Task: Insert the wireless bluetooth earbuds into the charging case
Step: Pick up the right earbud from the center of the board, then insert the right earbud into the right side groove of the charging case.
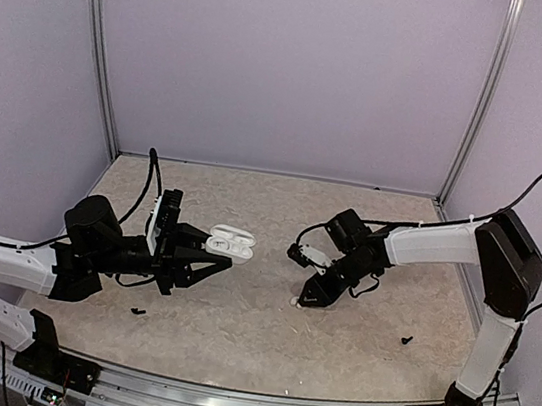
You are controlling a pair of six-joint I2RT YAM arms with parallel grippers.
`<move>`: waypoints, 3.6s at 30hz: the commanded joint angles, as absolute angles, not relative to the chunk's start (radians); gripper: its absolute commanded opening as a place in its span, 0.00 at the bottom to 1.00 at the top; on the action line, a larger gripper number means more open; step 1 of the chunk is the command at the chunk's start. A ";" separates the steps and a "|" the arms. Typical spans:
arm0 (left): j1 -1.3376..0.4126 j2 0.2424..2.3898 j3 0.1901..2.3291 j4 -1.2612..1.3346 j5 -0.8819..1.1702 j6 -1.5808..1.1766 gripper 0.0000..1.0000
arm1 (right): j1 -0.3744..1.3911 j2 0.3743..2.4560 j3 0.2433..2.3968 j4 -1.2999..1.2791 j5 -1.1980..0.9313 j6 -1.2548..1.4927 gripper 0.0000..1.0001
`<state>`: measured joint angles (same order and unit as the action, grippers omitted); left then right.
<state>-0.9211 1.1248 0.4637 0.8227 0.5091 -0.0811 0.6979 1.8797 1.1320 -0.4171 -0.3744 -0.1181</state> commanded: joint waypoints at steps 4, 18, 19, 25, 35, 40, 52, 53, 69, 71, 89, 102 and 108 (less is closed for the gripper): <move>-0.914 1.121 0.452 0.854 0.516 -0.068 0.13 | 0.729 1.904 1.123 -0.427 -0.387 -0.122 0.30; -0.914 1.124 0.454 0.856 0.517 -0.066 0.13 | 0.740 1.860 1.148 -0.437 -0.407 -0.118 0.06; -0.914 1.126 0.454 0.855 0.518 -0.066 0.13 | 0.741 1.847 1.153 -0.442 -0.406 -0.118 0.05; -0.914 1.124 0.455 0.848 0.517 -0.063 0.13 | 0.743 1.720 1.186 -0.505 -0.388 -0.149 0.01; -0.919 1.133 0.476 0.804 0.538 -0.045 0.12 | 0.839 1.444 1.271 -0.597 -0.282 -0.231 0.00; -0.928 1.123 0.479 0.756 0.556 -0.011 0.11 | 1.009 1.383 1.331 -0.649 -0.149 -0.273 0.00; -0.932 1.149 0.502 0.722 0.564 0.017 0.11 | 1.195 1.305 1.409 -0.688 -0.071 -0.296 0.00; -0.932 1.151 0.503 0.724 0.565 0.017 0.11 | 1.207 1.305 1.417 -0.692 -0.072 -0.300 0.00; -0.939 1.169 0.509 0.748 0.591 0.004 0.12 | 1.278 1.467 1.539 -0.735 -0.011 -0.328 0.00; -0.939 1.169 0.506 0.750 0.587 0.005 0.12 | 1.279 1.479 1.542 -0.738 -0.008 -0.327 0.00; -0.939 1.166 0.502 0.767 0.592 0.005 0.12 | 1.283 1.536 1.514 -0.742 0.031 -0.320 0.00; -0.938 1.165 0.500 0.770 0.591 0.005 0.12 | 1.282 1.495 1.520 -0.724 0.033 -0.286 0.21; -0.939 1.165 0.500 0.772 0.591 0.005 0.12 | 1.283 1.472 1.522 -0.698 0.010 -0.278 0.21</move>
<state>-0.9329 1.1721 0.4782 0.7330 0.5762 0.0010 1.2743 1.5105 1.5105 -0.7219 0.0227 -0.2932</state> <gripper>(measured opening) 0.259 0.208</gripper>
